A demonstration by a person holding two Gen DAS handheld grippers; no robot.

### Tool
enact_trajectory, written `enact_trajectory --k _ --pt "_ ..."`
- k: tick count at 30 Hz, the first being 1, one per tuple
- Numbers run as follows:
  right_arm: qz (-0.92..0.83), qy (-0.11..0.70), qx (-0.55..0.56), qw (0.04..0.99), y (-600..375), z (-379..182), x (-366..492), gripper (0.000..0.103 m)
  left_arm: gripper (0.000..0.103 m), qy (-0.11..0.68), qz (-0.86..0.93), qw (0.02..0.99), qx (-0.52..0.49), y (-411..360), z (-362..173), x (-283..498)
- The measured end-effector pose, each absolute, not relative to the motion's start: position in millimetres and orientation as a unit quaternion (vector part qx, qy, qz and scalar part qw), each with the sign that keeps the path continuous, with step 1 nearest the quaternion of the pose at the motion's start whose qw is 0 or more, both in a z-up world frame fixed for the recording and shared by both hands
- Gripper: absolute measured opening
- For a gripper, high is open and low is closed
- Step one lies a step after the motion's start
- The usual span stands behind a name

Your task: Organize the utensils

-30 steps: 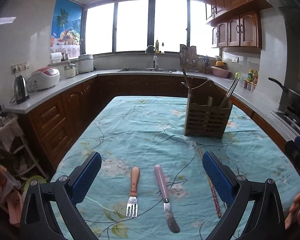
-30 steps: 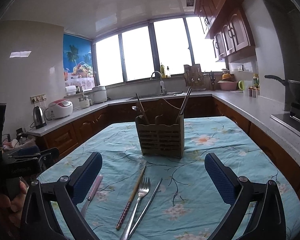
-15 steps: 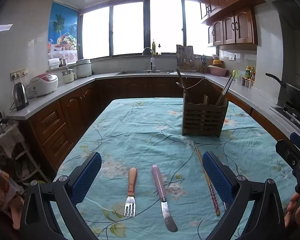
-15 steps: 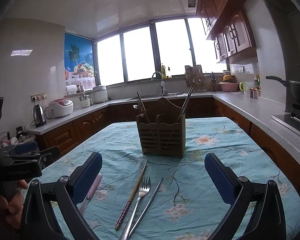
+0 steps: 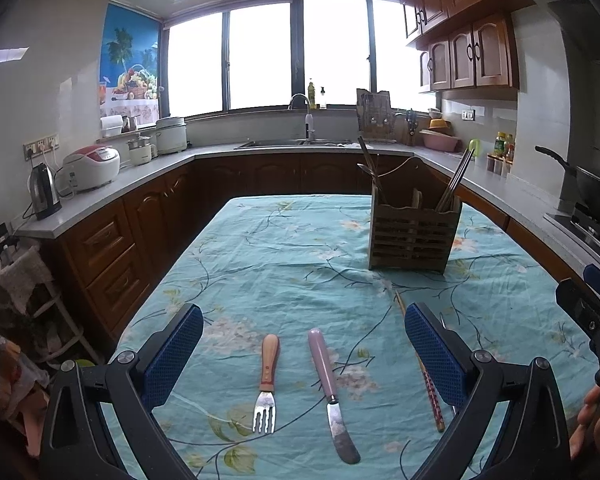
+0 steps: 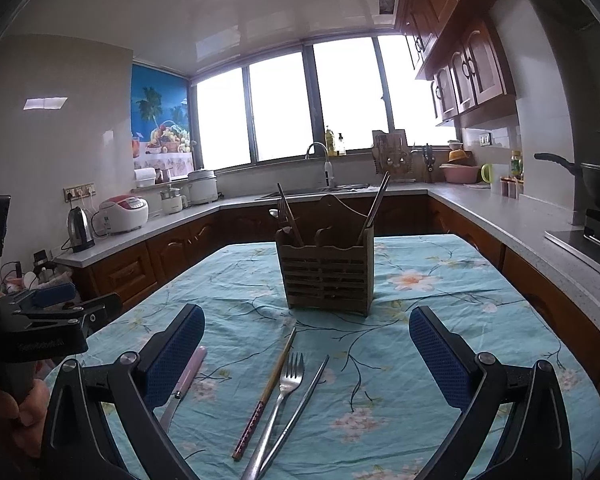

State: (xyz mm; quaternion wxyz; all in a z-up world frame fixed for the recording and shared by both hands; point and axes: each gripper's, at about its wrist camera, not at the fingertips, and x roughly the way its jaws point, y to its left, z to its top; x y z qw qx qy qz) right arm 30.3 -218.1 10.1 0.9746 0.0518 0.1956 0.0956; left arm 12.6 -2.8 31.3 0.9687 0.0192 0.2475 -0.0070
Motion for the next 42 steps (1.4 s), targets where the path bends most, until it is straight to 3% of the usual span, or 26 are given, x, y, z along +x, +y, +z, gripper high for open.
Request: enact_trajectory --k 42 --pt "0.101 0.194 0.051 0.975 -215.8 12.0 34.6 0.103 0.102 0.241 -0.002 0.970 0.025 -4.2 28.1 14.3"
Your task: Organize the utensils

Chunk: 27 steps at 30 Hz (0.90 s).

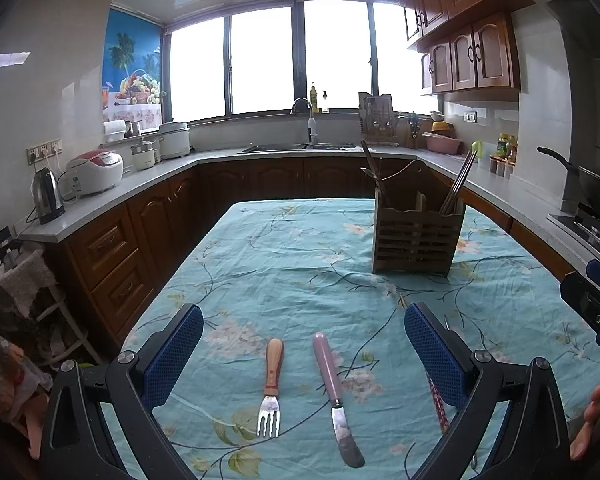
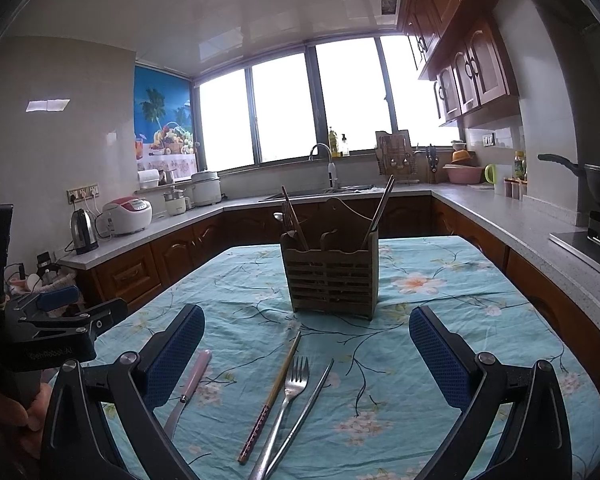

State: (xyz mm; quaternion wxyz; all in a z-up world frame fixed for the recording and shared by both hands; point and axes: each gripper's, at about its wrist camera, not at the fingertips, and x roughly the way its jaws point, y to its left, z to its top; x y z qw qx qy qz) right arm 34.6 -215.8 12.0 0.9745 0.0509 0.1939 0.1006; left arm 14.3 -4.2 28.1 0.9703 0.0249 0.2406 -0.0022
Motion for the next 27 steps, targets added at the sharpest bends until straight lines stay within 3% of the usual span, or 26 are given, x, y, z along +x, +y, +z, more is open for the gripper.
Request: enact_trajectory --k 27 --pt "0.101 0.206 0.056 0.972 -215.3 7.1 45.5 0.103 0.102 0.249 -0.013 0.968 0.022 -9.6 27.4 27.5"
